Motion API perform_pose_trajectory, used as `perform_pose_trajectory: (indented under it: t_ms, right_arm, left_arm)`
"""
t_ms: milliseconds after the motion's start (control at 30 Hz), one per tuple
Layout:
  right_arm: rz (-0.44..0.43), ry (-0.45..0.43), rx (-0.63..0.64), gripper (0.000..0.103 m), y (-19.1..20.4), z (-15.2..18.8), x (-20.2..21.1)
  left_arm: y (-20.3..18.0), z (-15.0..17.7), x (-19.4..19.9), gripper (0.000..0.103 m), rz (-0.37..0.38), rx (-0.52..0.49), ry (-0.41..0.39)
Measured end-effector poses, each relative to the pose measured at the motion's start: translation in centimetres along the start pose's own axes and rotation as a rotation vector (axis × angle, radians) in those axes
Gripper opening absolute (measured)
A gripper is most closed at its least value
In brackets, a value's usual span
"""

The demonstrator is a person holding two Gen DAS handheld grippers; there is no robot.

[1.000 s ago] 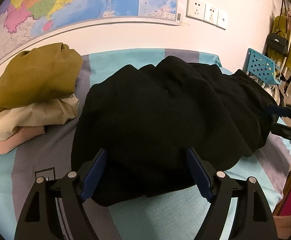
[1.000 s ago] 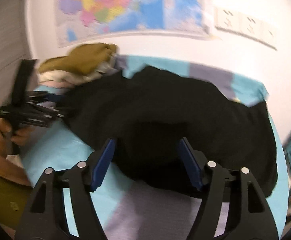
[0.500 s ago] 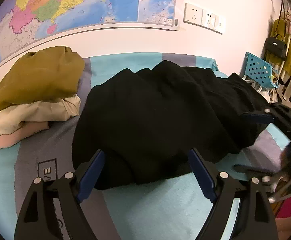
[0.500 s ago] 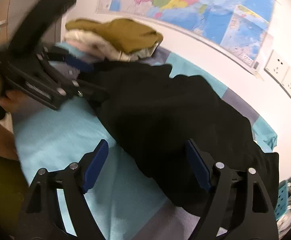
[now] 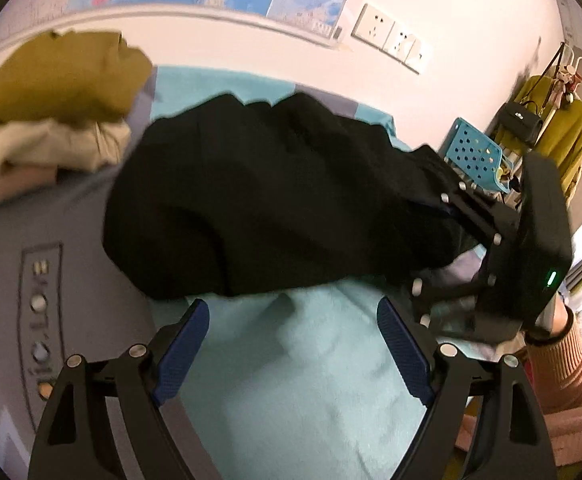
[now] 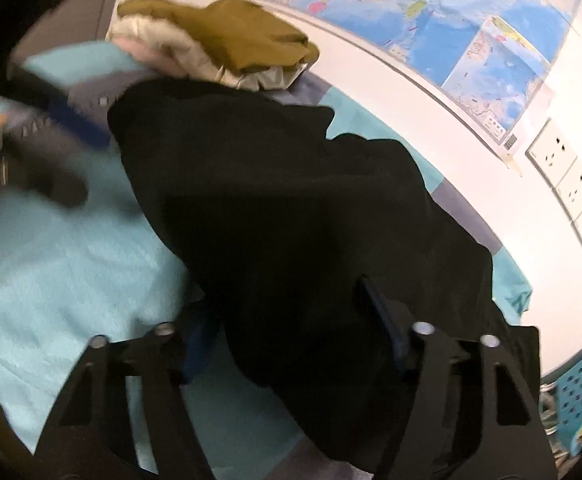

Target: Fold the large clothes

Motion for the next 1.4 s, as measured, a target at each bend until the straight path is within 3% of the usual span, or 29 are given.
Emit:
perform_pose_trajectory:
  t_ms: [133,233,400,533,667,767,867,1033,1100,1133,1167,1300,1400]
  right_arm:
    - [-0.073,-0.037,-0.093,0.043,-1.1,-0.5,0.7]
    - [-0.128,-0.06,-0.183,0.039,-2.2,-0.9,0.9]
    - [-0.168,-0.084,-0.257,0.038,-3.1,-1.5,1.1]
    - [-0.191,-0.098,-0.296,0.038,-3.4,-1.6,1.0]
    - [-0.214,-0.11,-0.327,0.038,-3.5,-1.4,0.9]
    - [-0.23,-0.115,-0.344,0.038,-3.4,-1.3,0.7]
    - [-0.241,-0.117,-0.355,0.039,-3.3,-1.2,0.6]
    - [-0.272,-0.116,-0.399,0.042,-3.3,-0.8,0.7]
    - [-0.301,-0.126,-0.444,0.052,-3.5,-0.4,1.5]
    - [-0.313,-0.137,-0.469,0.065,-3.6,-0.1,2.1]
    - [-0.324,-0.155,-0.508,0.073,-3.9,0.4,2.9]
    - [-0.422,-0.238,-0.765,0.078,-6.1,5.5,6.9]
    - [-0.431,-0.207,-0.932,0.08,-7.2,10.3,8.1]
  left_arm:
    - [-0.2,0.6,-0.9,0.083,0.045,0.035,0.042]
    - [-0.6,-0.1,-1.4,0.083,0.092,0.085,0.044]
    - [-1.7,-1.8,-2.8,0.083,0.254,0.246,0.073]
    - [-1.3,-3.1,-3.7,0.083,0.277,0.348,0.049]
    - [-0.8,-4.8,-3.4,0.083,0.387,0.476,0.007]
    - [-0.4,-5.5,-3.6,0.083,0.421,0.535,0.0]
    - [-0.1,-6.5,-3.8,0.083,0.425,0.572,-0.021]
    - [-0.1,-7.9,-5.5,0.082,0.301,0.544,-0.029]
    - [-0.4,-7.9,-6.6,0.078,0.206,0.491,-0.012]
    - [-0.6,-7.9,-6.9,0.073,0.176,0.47,-0.009]
    - [-0.7,-8.0,-7.0,0.072,0.16,0.453,-0.016]
    - [-1.0,-8.0,-7.2,0.063,0.097,0.368,-0.012]
    - [-1.2,-8.0,-7.3,0.061,0.081,0.341,-0.004]
Point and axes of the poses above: each gripper's, at about its wrist camera, not at the fingertips, and x roughly against the way its jaws point, y to its left, z to its underside, the point moved 9 cm from there along -x, roughly the way its jaws point, and after that the axes turned 15 degrees about x, right-handed, at the moved point
